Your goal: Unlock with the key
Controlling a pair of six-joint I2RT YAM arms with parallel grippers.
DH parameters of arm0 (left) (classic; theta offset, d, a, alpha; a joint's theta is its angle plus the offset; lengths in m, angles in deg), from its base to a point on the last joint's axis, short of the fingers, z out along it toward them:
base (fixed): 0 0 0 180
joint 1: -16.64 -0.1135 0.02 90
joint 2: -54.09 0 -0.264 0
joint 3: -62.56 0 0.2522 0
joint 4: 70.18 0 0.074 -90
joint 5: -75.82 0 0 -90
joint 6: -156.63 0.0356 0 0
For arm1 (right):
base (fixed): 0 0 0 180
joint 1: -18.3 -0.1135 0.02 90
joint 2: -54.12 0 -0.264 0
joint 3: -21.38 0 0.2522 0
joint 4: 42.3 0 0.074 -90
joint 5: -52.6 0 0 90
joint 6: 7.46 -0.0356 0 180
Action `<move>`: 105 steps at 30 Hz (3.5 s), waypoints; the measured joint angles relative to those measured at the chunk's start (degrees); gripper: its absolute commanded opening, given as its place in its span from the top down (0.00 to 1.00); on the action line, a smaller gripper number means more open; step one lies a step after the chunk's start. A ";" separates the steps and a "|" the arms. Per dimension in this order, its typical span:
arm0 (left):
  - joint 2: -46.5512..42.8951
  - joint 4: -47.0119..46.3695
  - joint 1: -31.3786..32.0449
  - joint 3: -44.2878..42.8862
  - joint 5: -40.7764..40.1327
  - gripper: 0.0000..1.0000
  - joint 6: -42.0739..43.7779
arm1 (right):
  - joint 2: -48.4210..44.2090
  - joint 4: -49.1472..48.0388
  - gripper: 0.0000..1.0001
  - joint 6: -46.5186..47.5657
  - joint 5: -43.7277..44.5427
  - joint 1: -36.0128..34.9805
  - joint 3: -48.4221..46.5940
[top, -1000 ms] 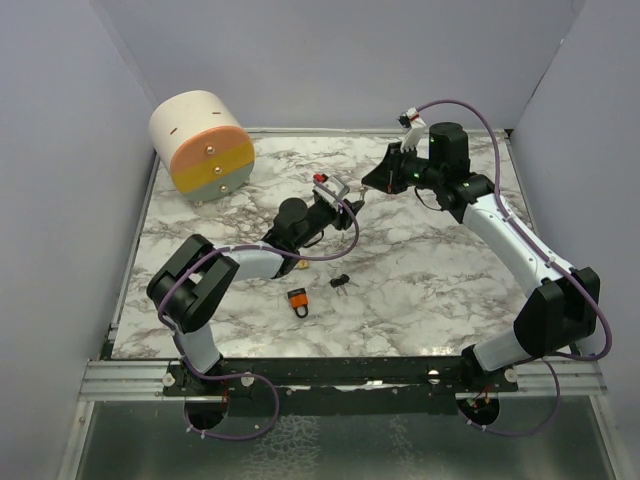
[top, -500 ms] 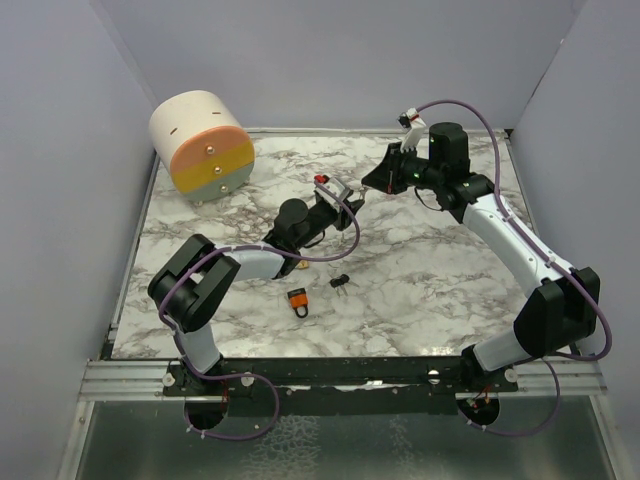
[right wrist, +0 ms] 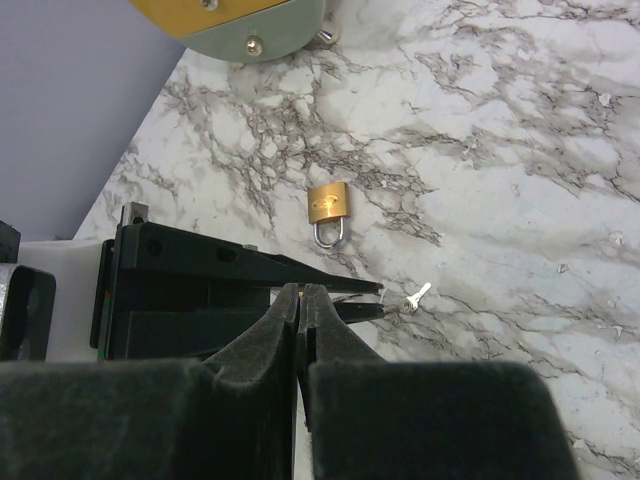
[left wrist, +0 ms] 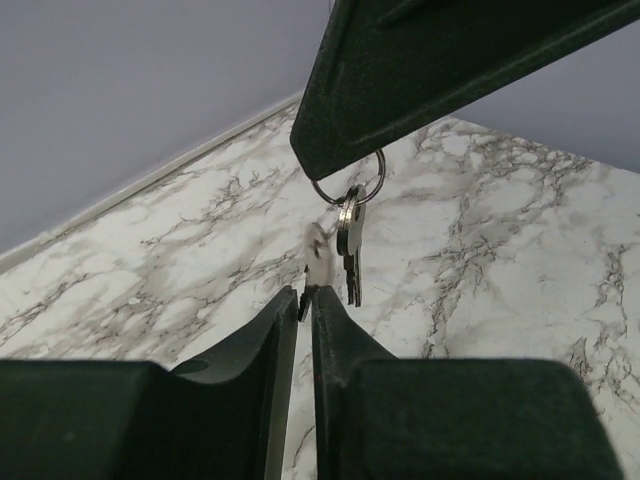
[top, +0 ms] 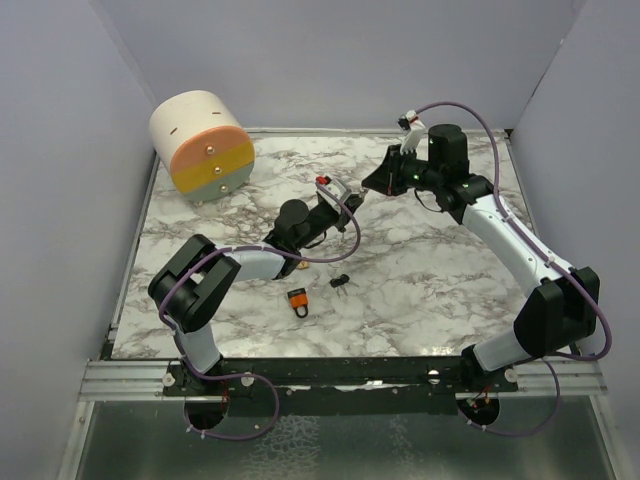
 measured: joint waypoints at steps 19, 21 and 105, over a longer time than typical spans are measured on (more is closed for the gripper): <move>-3.87 11.17 -0.07 -0.79 2.21 1.00 0.02 | -0.24 0.39 0.76 0.42 3.10 0.00 1.01; -5.35 16.39 -0.50 -2.12 2.23 1.00 0.04 | -0.42 0.79 0.65 1.01 4.39 0.02 1.01; 3.17 42.32 -7.02 -24.35 38.36 0.21 -23.78 | 4.63 -56.89 0.99 -17.00 -28.15 10.40 25.57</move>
